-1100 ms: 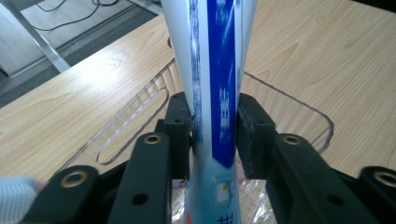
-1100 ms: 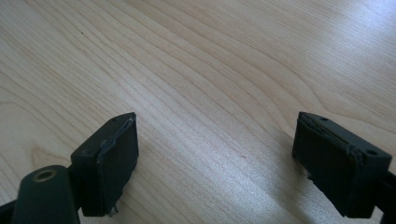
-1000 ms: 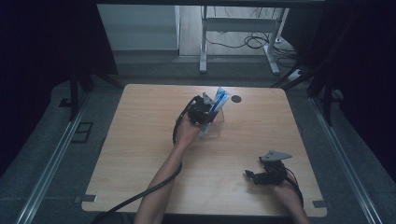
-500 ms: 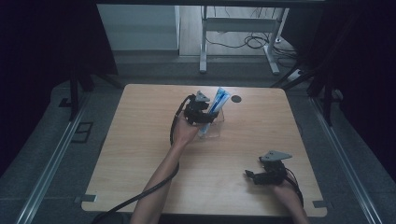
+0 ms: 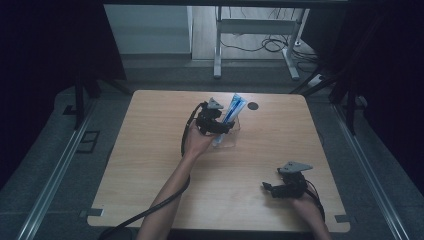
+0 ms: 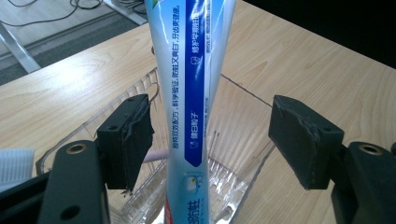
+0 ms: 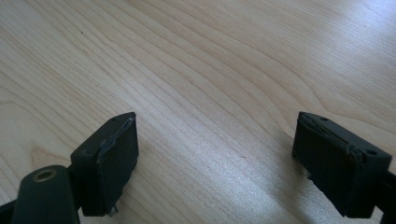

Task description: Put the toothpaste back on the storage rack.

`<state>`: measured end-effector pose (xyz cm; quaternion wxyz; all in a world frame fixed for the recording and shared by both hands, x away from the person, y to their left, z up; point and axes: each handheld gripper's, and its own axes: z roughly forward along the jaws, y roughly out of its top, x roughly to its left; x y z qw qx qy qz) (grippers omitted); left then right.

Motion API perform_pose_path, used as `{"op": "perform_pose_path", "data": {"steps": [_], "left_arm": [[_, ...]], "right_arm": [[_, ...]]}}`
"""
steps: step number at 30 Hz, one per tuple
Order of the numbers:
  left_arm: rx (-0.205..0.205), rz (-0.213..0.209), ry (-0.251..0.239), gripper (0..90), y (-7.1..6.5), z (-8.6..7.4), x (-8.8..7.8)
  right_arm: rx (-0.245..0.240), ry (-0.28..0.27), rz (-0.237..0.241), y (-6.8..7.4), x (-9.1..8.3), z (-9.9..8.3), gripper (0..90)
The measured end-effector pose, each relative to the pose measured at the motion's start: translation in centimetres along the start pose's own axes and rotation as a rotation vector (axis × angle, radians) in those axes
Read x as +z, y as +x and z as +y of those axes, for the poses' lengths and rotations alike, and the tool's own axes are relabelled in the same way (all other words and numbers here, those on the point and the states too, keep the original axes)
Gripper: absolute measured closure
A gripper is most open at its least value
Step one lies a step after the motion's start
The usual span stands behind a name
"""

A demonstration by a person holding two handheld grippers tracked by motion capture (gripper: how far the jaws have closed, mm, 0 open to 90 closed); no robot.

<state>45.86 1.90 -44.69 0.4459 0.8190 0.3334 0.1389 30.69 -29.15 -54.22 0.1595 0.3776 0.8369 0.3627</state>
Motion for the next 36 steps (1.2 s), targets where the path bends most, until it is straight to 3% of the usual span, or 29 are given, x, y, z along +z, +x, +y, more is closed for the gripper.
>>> {"op": "perform_pose_path", "data": {"steps": [16, 36], "left_arm": [[-0.025, -0.03, -0.014, 27.6, -0.2, -0.6, -1.2], [-0.034, -0.052, -0.014, 18.7, -0.7, -1.6, -3.0]], "right_arm": [[-0.003, 0.0, -0.001, 0.0, 0.0, 0.0, 14.3], [-0.002, 0.0, -0.001, 0.0, 0.0, 0.0, 14.3]]}}
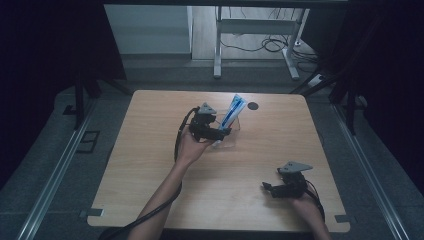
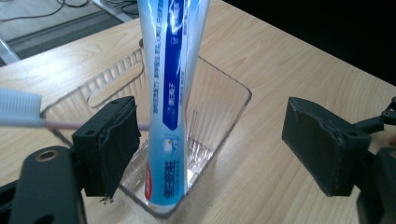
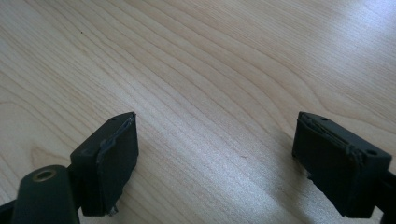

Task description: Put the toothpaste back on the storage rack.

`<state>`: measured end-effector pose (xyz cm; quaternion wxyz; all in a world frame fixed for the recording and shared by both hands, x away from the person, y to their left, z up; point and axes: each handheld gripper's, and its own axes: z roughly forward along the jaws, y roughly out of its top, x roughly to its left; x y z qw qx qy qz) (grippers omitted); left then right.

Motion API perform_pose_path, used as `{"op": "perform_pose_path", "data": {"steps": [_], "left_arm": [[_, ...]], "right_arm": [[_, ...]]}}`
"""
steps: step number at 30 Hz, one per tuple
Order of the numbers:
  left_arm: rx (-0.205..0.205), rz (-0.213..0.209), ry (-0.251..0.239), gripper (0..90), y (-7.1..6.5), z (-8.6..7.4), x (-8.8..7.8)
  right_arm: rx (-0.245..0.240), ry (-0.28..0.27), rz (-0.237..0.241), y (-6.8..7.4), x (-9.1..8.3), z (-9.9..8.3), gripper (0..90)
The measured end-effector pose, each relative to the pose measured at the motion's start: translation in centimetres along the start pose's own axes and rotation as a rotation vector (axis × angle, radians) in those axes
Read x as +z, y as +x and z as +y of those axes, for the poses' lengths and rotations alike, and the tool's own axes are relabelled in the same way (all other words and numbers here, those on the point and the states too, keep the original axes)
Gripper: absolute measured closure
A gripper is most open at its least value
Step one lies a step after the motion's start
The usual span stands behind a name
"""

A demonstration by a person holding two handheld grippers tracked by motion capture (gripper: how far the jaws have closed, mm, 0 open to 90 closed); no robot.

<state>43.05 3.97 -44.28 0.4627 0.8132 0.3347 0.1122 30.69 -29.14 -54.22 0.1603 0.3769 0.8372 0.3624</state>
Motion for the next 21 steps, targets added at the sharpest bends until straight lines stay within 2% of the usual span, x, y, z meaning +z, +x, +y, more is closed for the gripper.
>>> {"op": "perform_pose_path", "data": {"steps": [8, 21], "left_arm": [[-0.017, -0.003, -0.007, 17.0, 0.0, -0.8, -0.8], [-0.013, -0.007, 0.0, 15.2, -0.4, -1.4, -1.8]], "right_arm": [[0.0, 0.0, 0.0, 0.0, 0.0, 0.0, 14.3], [0.0, 0.0, 0.0, 0.0, 0.0, 0.0, 14.3]]}}
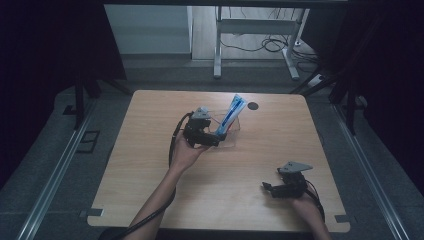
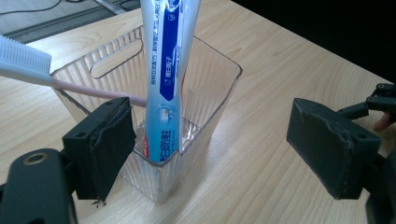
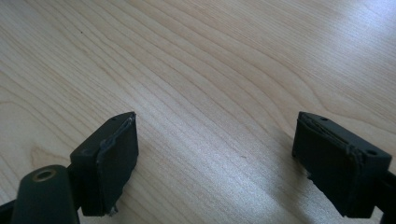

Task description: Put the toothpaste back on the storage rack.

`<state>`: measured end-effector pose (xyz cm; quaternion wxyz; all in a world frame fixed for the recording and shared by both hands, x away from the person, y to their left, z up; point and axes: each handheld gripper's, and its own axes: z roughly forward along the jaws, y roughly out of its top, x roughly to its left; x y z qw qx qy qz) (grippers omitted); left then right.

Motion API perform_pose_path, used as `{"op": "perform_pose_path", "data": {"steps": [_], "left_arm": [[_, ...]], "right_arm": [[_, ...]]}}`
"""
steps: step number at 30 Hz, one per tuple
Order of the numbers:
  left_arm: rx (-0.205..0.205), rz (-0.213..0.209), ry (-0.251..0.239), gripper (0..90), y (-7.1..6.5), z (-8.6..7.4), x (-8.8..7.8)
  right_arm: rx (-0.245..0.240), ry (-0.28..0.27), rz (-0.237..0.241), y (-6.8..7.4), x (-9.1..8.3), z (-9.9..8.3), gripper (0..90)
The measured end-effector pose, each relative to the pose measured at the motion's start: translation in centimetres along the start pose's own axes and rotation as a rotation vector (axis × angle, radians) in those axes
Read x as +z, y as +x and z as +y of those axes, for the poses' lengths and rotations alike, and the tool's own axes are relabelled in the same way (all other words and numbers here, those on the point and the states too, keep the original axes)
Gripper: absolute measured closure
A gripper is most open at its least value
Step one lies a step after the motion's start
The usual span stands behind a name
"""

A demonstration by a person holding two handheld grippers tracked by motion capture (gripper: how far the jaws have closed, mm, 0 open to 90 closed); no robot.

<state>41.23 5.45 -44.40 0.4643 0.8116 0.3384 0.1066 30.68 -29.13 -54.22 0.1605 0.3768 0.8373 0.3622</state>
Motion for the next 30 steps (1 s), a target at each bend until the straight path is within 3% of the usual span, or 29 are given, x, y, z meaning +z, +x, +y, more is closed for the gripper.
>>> {"op": "perform_pose_path", "data": {"steps": [15, 30], "left_arm": [[-0.022, -0.046, -0.004, 14.3, -0.6, -1.1, -1.3], [-0.03, -0.03, 0.011, 13.8, -0.5, -3.6, -2.6]], "right_arm": [[0.0, 0.001, 0.0, 0.0, 0.0, 0.0, 14.3], [0.001, 0.0, 0.0, 0.0, 0.0, 0.0, 14.3]]}}
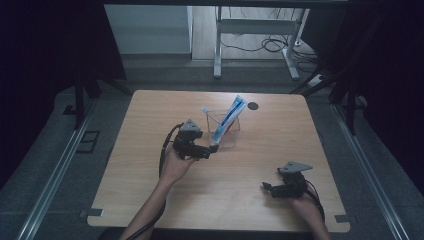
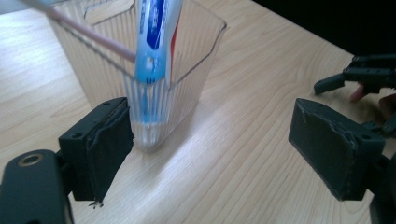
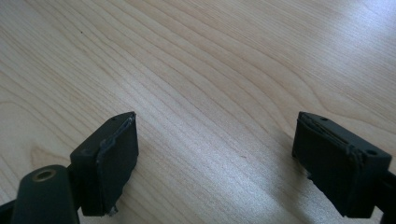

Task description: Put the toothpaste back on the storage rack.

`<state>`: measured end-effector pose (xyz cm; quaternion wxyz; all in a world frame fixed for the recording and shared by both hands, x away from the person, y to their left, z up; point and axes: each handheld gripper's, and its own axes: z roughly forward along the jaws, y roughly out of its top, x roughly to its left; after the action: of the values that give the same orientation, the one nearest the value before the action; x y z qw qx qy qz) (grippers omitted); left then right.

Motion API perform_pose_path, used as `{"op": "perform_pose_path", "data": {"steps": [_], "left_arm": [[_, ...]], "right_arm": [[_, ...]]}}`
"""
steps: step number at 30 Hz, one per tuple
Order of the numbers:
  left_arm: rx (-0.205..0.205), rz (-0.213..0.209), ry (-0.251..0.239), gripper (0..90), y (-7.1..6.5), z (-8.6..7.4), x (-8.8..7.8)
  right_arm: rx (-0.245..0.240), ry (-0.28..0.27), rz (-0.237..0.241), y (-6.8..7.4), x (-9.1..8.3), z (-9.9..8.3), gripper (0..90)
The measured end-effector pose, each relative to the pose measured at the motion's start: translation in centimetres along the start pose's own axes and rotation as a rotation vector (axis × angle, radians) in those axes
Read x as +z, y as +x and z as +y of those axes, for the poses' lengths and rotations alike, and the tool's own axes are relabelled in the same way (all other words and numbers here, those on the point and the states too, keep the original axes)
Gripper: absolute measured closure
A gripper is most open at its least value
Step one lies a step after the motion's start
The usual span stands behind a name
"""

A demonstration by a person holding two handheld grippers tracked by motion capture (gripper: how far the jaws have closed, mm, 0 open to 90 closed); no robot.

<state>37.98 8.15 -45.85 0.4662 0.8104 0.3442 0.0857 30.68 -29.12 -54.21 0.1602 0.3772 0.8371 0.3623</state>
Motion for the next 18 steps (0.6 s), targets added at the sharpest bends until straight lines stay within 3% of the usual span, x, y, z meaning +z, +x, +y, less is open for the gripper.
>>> {"op": "perform_pose_path", "data": {"steps": [8, 18], "left_arm": [[-0.03, 0.005, 0.01, 13.4, 0.7, -2.0, -0.7], [-0.035, 0.02, 0.028, 13.3, 0.8, -3.7, -1.5]], "right_arm": [[-0.001, -0.001, 0.0, 0.0, 0.0, 0.0, 14.3], [0.001, 0.001, 0.0, 0.0, 0.0, 0.0, 14.3]]}}
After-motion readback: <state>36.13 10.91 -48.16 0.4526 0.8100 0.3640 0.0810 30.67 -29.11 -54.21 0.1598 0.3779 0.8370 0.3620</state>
